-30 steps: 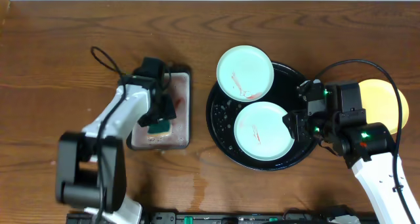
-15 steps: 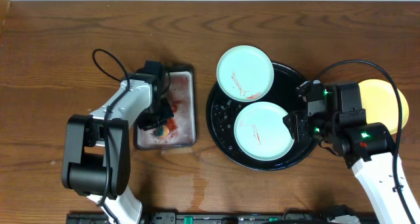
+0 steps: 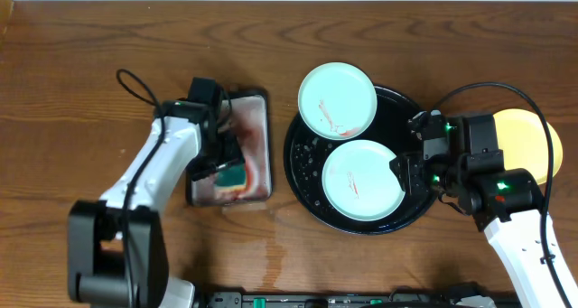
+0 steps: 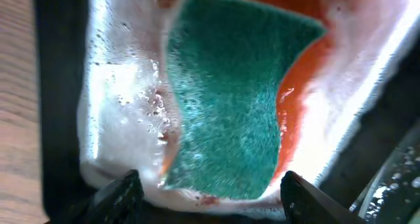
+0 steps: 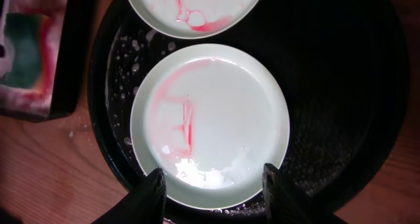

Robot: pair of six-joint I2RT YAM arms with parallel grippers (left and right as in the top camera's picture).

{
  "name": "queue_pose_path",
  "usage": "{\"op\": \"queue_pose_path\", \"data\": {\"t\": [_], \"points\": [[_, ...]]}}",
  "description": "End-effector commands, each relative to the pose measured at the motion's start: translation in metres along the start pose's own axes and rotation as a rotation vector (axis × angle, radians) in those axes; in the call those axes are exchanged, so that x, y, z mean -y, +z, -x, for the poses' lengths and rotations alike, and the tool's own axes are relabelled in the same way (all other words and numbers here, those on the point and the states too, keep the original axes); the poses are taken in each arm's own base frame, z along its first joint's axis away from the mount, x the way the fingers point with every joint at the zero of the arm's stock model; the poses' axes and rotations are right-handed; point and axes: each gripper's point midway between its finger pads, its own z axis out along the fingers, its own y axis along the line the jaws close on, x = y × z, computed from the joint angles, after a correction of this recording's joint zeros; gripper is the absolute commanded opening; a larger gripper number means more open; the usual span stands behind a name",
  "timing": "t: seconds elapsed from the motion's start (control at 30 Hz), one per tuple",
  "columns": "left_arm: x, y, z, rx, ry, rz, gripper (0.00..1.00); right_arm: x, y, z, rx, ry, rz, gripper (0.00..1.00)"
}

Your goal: Clean dirty plates on tray and stack at the side

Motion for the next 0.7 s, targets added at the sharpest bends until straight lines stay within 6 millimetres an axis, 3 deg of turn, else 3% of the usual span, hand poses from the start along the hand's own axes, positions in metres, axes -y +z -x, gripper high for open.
{"op": "queue_pose_path", "data": {"t": [0.0, 0.27, 0.33, 0.43, 0.5, 0.57, 0.67], "points": [[-0.007, -0.004, 0.012, 0.061, 0.026, 0.053, 0.72, -0.006, -0.002, 0.001, 0.004, -0.028, 0.018, 0.45], [0.005, 0.035, 0.029, 0.101, 0.033, -0.003, 0.72, -0.006, -0.002, 0.002, 0.009, -0.029, 0.019, 0.45], [0.006, 0.042, 0.032, 0.101, 0.032, -0.003, 0.64, -0.006, -0.002, 0.002, 0.008, -0.029, 0.018, 0.44], [0.007, 0.049, 0.035, 0.102, 0.049, -0.001, 0.40, -0.006, -0.002, 0.002, 0.008, -0.029, 0.018, 0.44], [0.007, 0.051, 0.035, 0.100, 0.072, 0.002, 0.31, -0.006, -0.002, 0.002, 0.007, -0.028, 0.019, 0.43], [0.007, 0.051, 0.036, 0.100, 0.104, 0.003, 0.08, -0.006, -0.002, 0.002, 0.007, -0.028, 0.019, 0.42], [0.010, 0.045, 0.040, 0.114, 0.150, -0.002, 0.08, -0.006, -0.002, 0.002, 0.007, -0.028, 0.019, 0.41]]}}
